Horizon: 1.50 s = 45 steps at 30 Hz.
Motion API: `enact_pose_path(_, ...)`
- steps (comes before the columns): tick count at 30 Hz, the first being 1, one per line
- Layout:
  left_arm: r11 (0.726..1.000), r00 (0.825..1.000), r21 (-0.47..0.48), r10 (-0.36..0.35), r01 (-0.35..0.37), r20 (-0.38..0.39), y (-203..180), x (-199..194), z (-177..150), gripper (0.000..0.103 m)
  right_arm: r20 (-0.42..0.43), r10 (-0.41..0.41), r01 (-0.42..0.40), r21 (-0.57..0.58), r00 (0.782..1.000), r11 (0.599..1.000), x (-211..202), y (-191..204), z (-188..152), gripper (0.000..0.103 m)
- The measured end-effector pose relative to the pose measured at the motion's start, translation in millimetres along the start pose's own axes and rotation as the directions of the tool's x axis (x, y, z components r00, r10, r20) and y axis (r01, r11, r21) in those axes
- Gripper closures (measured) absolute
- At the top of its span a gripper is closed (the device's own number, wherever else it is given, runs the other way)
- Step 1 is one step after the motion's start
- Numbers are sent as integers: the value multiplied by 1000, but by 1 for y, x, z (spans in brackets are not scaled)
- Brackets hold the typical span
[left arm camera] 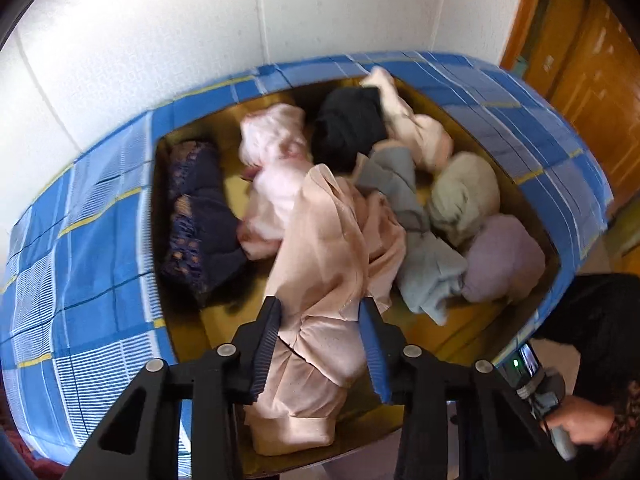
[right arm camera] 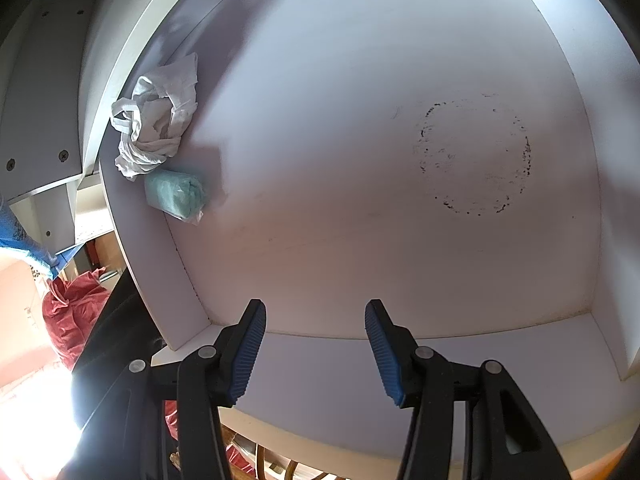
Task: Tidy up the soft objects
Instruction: 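Lower the peach cloth into the tray and open the left gripper, then move the left tool back to the cabinet shelf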
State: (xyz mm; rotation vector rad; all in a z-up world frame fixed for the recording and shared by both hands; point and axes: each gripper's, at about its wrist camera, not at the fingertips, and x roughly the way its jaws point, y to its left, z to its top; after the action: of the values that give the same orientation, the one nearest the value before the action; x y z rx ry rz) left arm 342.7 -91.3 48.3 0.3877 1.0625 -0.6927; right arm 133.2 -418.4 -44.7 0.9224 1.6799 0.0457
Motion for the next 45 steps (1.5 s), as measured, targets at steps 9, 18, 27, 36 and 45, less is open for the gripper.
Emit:
enact_pose_path(9,993,993,-104,-49,60,105,7,-19,-9,46,-5,-2,2,-7,1000,1000,1,1,1,51)
enact_pose_path(18,966,931,-247,18,78,364,1,-75,-50,27,-3,-16,16,-11,1000,1000,3,2,1,51)
enact_pose_path(27,914,861,-383,84,134,502,-39,-97,-137,10,-1,-31,31,-8,1000,999,5,1,2,51)
enact_pose_path(36,796,951,-569,-27,208,309,-59,-17,-192,7,3,-56,56,-1,998,998,4,-4,1,51)
enact_pose_path(45,830,995,-556,-91,51,-45,-73,72,-200,7,-2,-66,66,-6,998,998,4,-6,1,51)
